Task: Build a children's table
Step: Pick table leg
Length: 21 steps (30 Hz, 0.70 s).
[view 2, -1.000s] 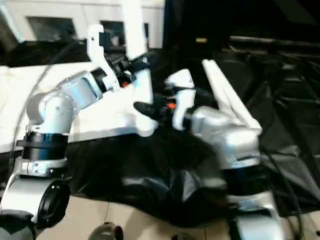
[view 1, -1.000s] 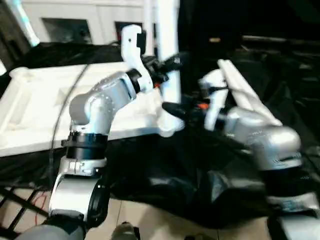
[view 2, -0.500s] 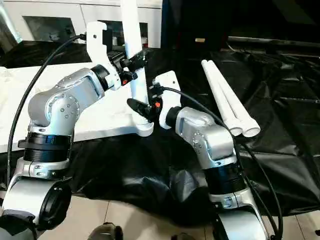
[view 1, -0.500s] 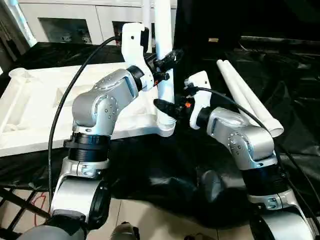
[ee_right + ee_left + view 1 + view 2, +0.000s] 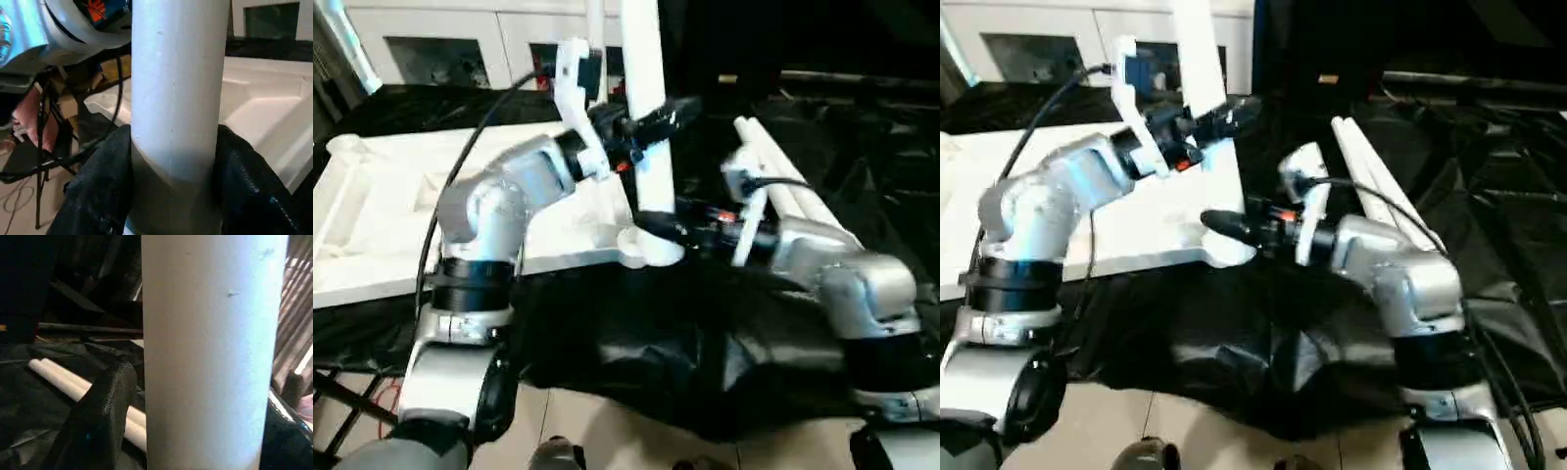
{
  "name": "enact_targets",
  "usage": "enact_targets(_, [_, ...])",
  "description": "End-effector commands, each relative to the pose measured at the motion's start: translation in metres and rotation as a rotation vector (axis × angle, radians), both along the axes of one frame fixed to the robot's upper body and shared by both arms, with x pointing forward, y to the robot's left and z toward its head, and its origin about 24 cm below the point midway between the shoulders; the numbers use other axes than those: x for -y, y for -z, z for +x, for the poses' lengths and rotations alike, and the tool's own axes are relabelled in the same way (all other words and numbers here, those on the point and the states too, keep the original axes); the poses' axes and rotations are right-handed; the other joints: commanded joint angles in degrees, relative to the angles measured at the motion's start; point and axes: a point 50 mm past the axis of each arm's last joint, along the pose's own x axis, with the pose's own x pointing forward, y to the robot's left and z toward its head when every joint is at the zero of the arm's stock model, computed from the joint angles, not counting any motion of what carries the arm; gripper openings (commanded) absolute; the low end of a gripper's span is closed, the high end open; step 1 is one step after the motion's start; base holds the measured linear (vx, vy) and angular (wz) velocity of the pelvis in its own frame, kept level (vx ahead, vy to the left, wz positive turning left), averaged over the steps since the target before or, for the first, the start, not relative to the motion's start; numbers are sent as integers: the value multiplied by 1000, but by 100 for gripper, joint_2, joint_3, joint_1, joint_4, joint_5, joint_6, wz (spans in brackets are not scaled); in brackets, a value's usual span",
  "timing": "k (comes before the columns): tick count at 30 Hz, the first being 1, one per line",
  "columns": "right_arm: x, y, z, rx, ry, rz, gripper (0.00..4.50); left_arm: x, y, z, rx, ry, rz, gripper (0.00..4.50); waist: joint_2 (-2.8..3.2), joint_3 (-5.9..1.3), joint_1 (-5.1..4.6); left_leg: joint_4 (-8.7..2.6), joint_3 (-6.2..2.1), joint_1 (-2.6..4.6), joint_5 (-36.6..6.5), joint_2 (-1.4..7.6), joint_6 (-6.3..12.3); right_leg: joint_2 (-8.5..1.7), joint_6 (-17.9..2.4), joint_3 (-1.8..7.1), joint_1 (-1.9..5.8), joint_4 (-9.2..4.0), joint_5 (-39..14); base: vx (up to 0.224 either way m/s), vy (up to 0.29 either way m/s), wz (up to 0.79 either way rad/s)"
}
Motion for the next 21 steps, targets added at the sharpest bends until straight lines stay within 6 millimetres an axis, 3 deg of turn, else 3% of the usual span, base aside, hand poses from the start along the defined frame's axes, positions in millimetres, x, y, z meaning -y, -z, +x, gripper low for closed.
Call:
enact_targets(1, [-2,-13,-4,42,-65,48,193,-7,-2,5,-22,-40,-27,270,-97,-577,23,-348,-9,105,-850,66,3,-400,-964,251,339,-500,-1223,0,0,0])
enact_targets(11, [-3,-11,-6,37,-82,26,193,-6,1,4,-37,-49,0,199,-123,-590,46,-362,-16,121,-893,80,-44,-403,-928,248,332,-495,-1205,0,0,0])
enact_targets(13, [-7,-8,1,43,-19,-28,249,-5,1,6,-23,-108,82,195,-124,-588,37,-373,-25,129,-939,92,-94,-403,-889,246,316,-494,-1256,0,0,0])
enact_targets(16, [-12,-8,5,33,16,-38,272,-4,2,7,-8,-153,159,190,-128,-582,20,-383,-26,123,-962,87,-136,-406,-808,254,320,-509,-1347,0,0,0])
enact_targets(18, [-14,-3,15,57,136,-125,297,-3,1,9,10,-204,219,189,-132,-586,-9,-391,-35,125,-942,88,-194,-398,-731,250,307,-496,-1356,0,0,0])
enact_targets(21, [-15,-2,20,7,183,-119,306,0,-1,10,13,-236,273,188,-120,-585,-28,-385,-24,134,-952,74,-228,-397,-765,254,307,-506,-1356,0,0,0])
